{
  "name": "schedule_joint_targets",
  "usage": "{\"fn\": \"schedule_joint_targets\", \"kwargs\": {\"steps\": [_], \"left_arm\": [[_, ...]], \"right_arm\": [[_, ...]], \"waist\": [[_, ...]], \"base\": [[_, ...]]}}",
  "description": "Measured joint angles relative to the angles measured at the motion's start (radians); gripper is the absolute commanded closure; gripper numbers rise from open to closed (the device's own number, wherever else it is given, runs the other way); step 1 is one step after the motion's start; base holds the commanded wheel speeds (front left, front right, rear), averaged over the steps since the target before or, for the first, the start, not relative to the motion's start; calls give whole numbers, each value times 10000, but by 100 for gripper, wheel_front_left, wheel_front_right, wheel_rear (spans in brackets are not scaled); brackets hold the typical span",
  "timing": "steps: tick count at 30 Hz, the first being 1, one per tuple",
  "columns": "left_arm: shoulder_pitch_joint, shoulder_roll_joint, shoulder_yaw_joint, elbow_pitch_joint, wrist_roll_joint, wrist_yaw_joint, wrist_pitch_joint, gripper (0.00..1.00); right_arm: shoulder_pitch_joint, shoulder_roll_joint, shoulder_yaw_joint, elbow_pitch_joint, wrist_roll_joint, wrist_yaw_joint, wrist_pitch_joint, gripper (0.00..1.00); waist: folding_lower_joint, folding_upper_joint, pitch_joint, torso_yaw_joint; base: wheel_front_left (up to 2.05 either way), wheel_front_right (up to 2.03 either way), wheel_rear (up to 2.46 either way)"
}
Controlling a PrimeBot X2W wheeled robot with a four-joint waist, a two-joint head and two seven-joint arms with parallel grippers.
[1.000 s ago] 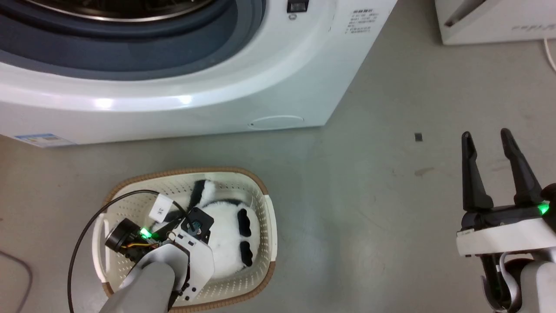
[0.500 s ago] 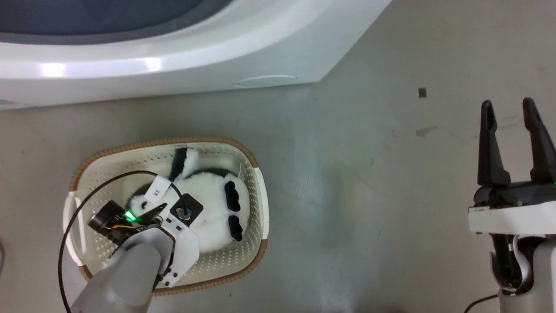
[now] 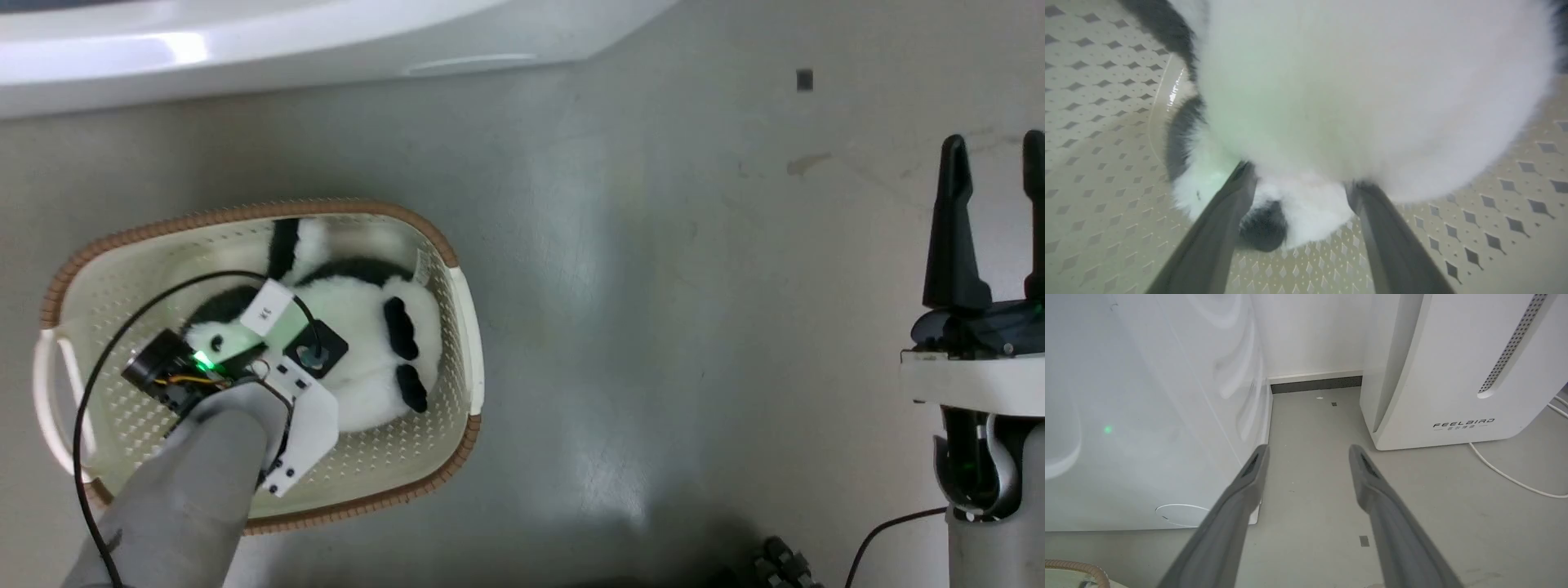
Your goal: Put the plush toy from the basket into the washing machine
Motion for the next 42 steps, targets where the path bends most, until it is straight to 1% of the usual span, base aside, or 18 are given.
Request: {"fn": "schedule_joint_targets", "kwargs": {"steps": [14,15,16,17,25,30,42], "left_arm": [[-1202,244,-665,1149,-240,171,134,1],[-1217,255,-671,1174,-297,150,153,57],[-1226,265,-685,1187,-316,142,194,93],[-1227,265,-704,1193,-332,125,215,100],[-1232,245,-788,1248,-552,40,284,100],[-1132,186,-826,1306,-673,-21,230,100],[-221,-205,-957,1402,-1068,-36,-337,100]], "right_arm": [[-462,0,-174,6,399,-2,-236,0],[-505,0,-176,10,431,0,-236,0],[-539,0,-180,0,447,-2,-244,0],[-546,-2,-180,0,449,-2,-249,0],[-547,-2,-211,17,445,0,-274,0],[-546,-2,-207,84,431,0,-274,0],[-460,0,-205,640,339,-2,-276,0]], "waist": [[0,0,1259,-375],[-1,0,1261,-397],[-1,0,1255,-405],[-1,0,1248,-411],[0,0,1146,-387],[0,0,902,-384],[0,0,-392,-251]], "base": [[0,0,0],[0,0,0],[0,0,0],[0,0,0],[0,0,0],[0,0,0],[0,0,0]]}}
